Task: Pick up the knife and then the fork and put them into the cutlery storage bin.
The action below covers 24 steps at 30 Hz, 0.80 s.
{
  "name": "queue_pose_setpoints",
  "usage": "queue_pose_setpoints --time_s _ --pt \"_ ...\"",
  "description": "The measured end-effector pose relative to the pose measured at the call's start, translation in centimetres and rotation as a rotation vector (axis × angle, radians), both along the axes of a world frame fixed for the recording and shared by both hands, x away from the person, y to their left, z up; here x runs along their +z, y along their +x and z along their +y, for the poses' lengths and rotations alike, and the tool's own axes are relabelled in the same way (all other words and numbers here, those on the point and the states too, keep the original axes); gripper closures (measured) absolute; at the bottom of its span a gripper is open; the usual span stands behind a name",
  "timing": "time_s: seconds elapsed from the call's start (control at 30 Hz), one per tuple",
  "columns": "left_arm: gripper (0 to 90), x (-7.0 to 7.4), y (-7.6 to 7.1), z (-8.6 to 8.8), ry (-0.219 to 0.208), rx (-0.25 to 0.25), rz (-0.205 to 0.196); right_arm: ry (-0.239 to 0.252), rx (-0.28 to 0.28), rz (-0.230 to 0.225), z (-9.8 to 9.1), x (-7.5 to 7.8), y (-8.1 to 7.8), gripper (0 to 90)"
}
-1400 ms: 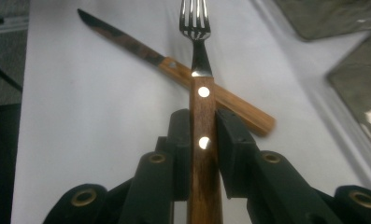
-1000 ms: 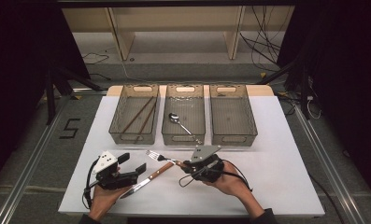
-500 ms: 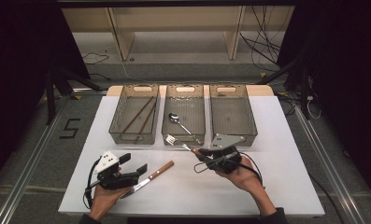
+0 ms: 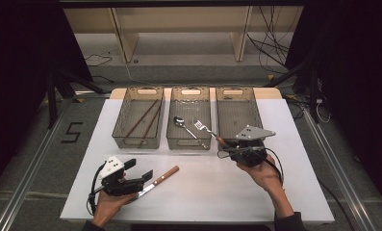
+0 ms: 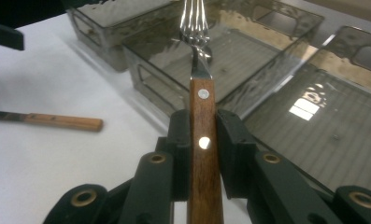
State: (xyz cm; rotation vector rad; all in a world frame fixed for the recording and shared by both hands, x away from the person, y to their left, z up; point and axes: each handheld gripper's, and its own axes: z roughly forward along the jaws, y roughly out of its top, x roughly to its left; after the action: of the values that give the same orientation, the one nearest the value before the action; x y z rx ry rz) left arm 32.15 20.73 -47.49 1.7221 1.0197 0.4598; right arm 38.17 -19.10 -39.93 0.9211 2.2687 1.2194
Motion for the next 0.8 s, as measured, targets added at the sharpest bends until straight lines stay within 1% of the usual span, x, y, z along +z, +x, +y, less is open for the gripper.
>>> queue_pose_setpoints --time_s 0.5,0.6,0.8 --pt "17.4 0.0 0.0 -0.1 0.002 0.000 0.003 0.010 -0.109 -0.007 -2.2 0.5 1.3 76.8" --pt "17.4 0.0 0.0 -0.1 0.004 0.001 0.003 0.011 -0.122 -0.011 -2.6 0.7 1.6 76.8" --pt "17.4 -0.1 0.0 0.0 0.005 0.003 0.004 0.011 -0.172 -0.018 -3.3 0.9 2.6 76.8"
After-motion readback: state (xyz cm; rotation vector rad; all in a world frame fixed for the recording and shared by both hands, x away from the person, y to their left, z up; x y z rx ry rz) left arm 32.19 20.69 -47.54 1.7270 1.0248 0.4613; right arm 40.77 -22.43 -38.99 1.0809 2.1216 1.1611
